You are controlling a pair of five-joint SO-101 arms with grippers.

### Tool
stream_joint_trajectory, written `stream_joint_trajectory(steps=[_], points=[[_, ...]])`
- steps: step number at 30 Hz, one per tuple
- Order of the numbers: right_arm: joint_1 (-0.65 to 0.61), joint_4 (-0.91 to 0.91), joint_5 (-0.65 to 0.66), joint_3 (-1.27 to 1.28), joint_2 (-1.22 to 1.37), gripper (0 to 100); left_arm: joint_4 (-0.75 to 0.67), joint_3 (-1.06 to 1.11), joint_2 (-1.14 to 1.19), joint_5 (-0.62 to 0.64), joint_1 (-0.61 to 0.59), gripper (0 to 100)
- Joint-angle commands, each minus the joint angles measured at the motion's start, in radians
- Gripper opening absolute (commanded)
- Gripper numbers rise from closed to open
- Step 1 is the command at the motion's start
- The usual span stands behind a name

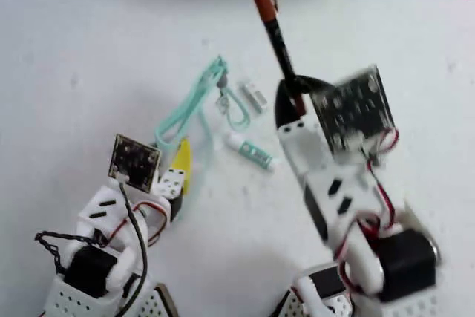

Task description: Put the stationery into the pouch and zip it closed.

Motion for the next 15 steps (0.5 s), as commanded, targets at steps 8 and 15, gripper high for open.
stream_joint_trajectory(steps=[8, 15], points=[[-0.154, -0.200, -0.157, -0.003, -0.062, 1.7, -0.023, -0.008, 0.010, -0.005, 0.024, 2], [-0.154, -0.197, -0.158, -0.112, -0.053, 1.7, -0.023, -0.003, 0.010, -0.006, 0.081, 2]])
